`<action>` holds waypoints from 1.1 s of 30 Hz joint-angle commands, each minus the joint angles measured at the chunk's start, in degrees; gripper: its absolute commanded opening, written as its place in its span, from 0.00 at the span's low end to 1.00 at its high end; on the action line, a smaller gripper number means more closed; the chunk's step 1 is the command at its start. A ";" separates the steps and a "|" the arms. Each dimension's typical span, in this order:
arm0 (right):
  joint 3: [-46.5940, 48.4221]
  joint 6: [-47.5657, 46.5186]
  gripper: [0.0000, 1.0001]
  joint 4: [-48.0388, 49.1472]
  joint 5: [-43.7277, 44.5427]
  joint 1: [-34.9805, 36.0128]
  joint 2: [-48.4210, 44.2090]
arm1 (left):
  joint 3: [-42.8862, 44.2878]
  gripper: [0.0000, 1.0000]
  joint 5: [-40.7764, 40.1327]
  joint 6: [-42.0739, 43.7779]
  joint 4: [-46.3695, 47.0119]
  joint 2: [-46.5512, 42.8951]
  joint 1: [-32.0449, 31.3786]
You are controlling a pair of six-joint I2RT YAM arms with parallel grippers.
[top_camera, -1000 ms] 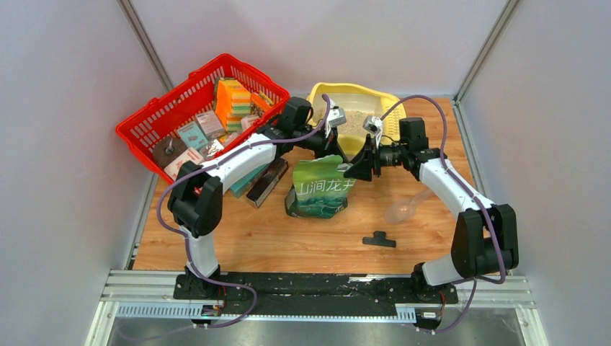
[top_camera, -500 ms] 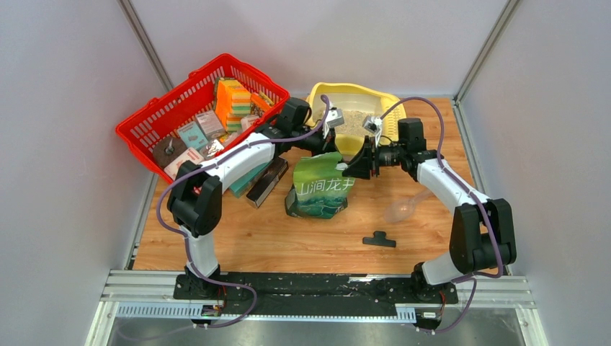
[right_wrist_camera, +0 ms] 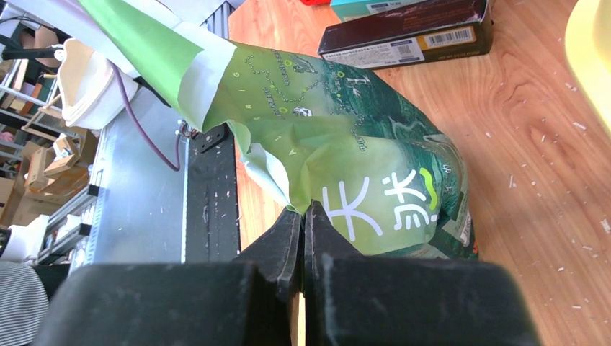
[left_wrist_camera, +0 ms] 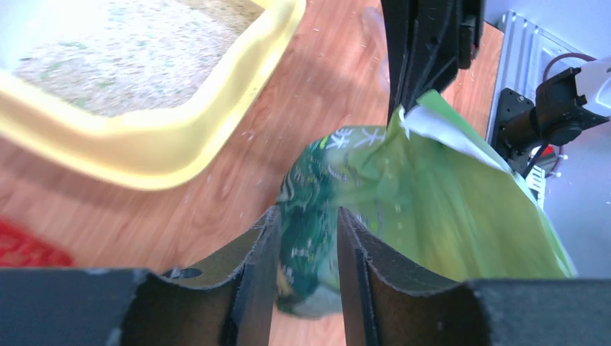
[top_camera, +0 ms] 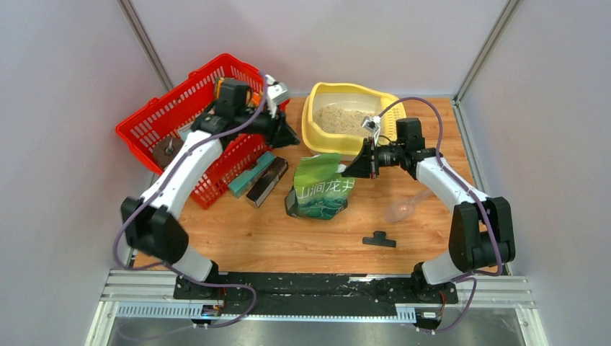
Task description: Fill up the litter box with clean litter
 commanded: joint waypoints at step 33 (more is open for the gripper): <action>10.40 -11.75 0.00 -29.40 -0.90 -8.96 -3.75 | -19.23 0.60 2.22 10.30 -1.14 -18.58 -3.74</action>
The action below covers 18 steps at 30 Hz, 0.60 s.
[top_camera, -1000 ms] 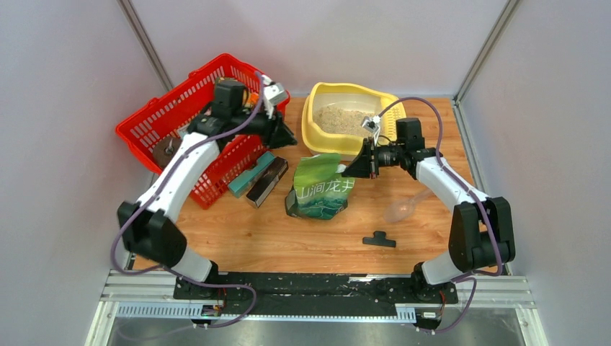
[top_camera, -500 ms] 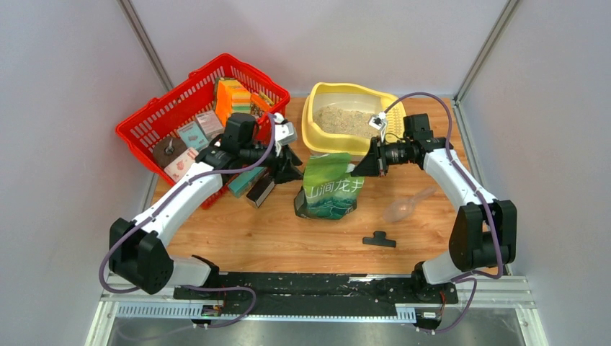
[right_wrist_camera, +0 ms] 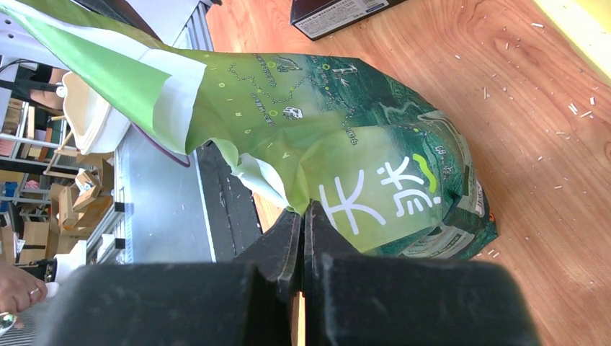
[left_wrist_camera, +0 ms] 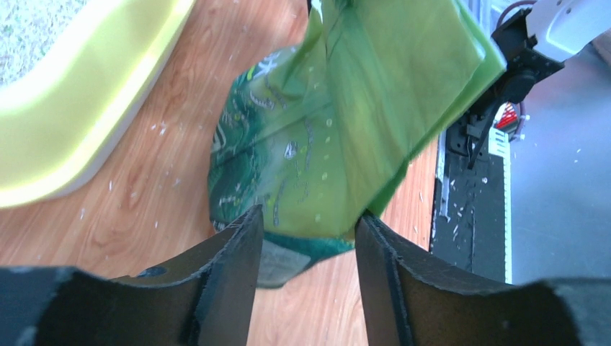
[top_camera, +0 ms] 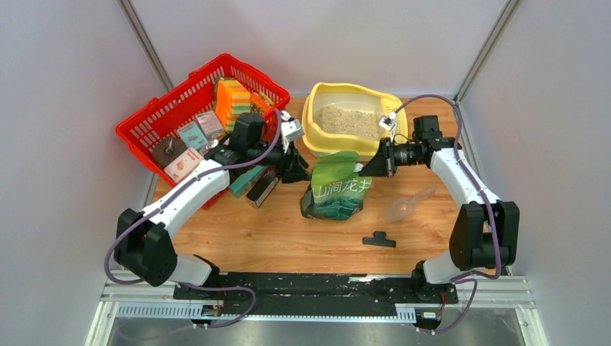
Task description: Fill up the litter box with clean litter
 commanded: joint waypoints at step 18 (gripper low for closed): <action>-2.05 6.51 0.02 6.42 -7.27 -0.98 -4.39 | 5.83 0.57 -1.71 -11.83 9.14 4.77 -5.48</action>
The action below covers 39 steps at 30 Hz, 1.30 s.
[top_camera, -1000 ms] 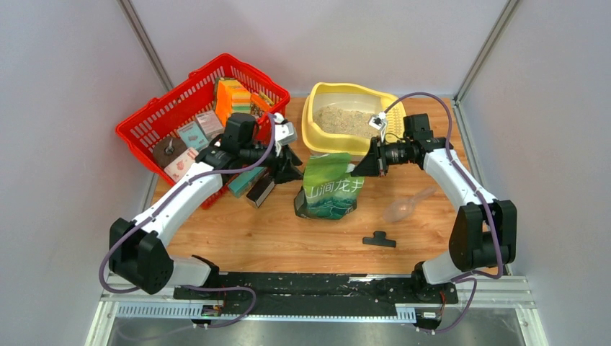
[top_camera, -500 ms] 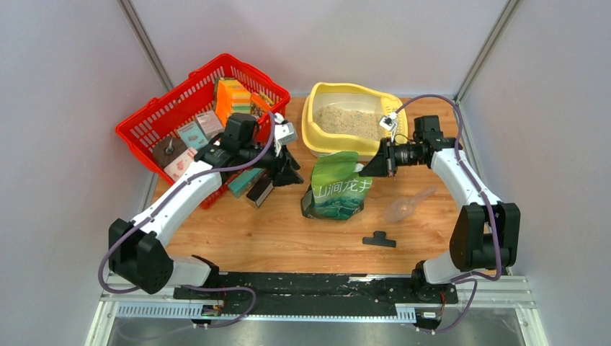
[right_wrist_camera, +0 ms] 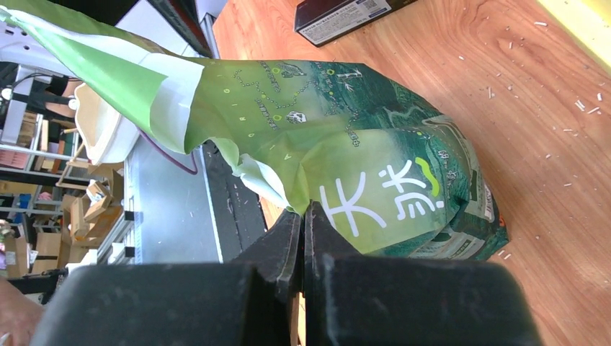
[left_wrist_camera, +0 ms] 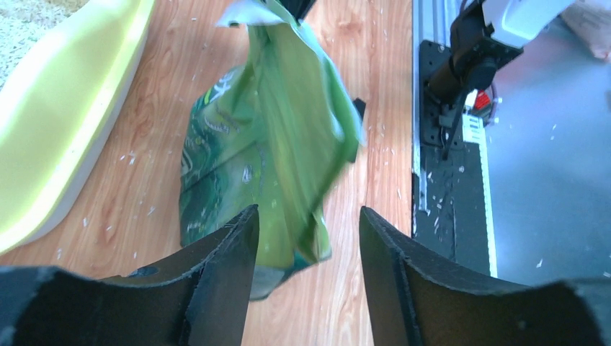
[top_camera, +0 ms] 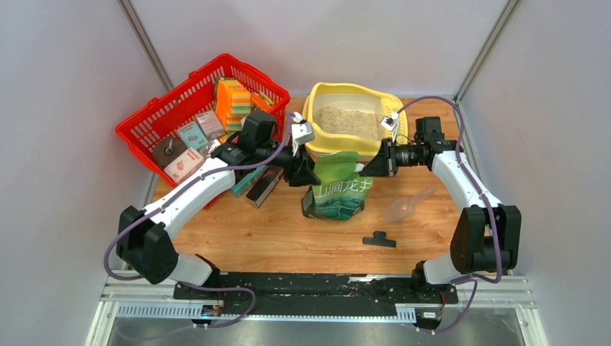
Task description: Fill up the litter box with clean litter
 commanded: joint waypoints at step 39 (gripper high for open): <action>7.32 -12.91 0.00 -50.52 -24.40 -5.10 15.17 | 7.69 0.15 3.32 -25.43 -11.60 12.23 7.99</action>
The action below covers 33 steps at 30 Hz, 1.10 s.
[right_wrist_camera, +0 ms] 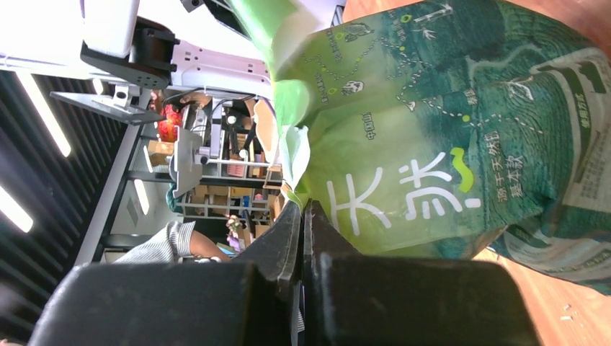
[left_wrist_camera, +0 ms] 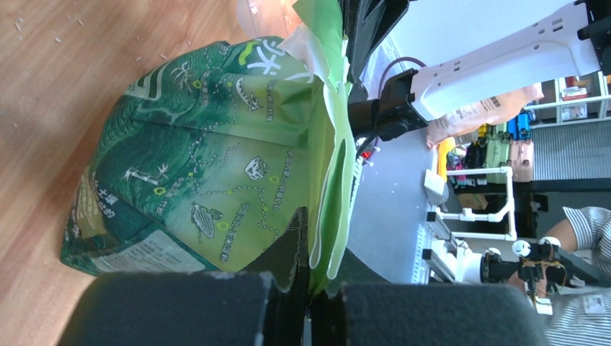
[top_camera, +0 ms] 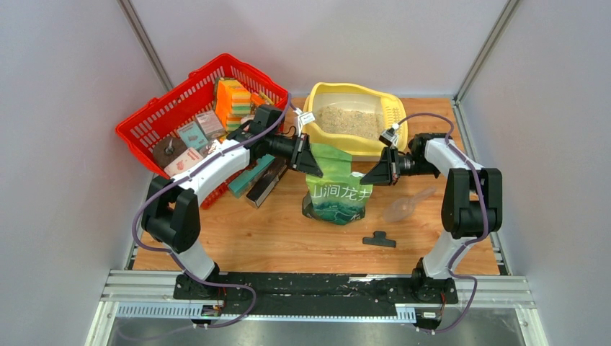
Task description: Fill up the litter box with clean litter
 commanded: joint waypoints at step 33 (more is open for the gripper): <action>2.33 14.86 0.00 -8.78 -7.63 0.16 -1.10 | 8.72 0.64 -16.62 77.61 -11.93 -1.62 -17.63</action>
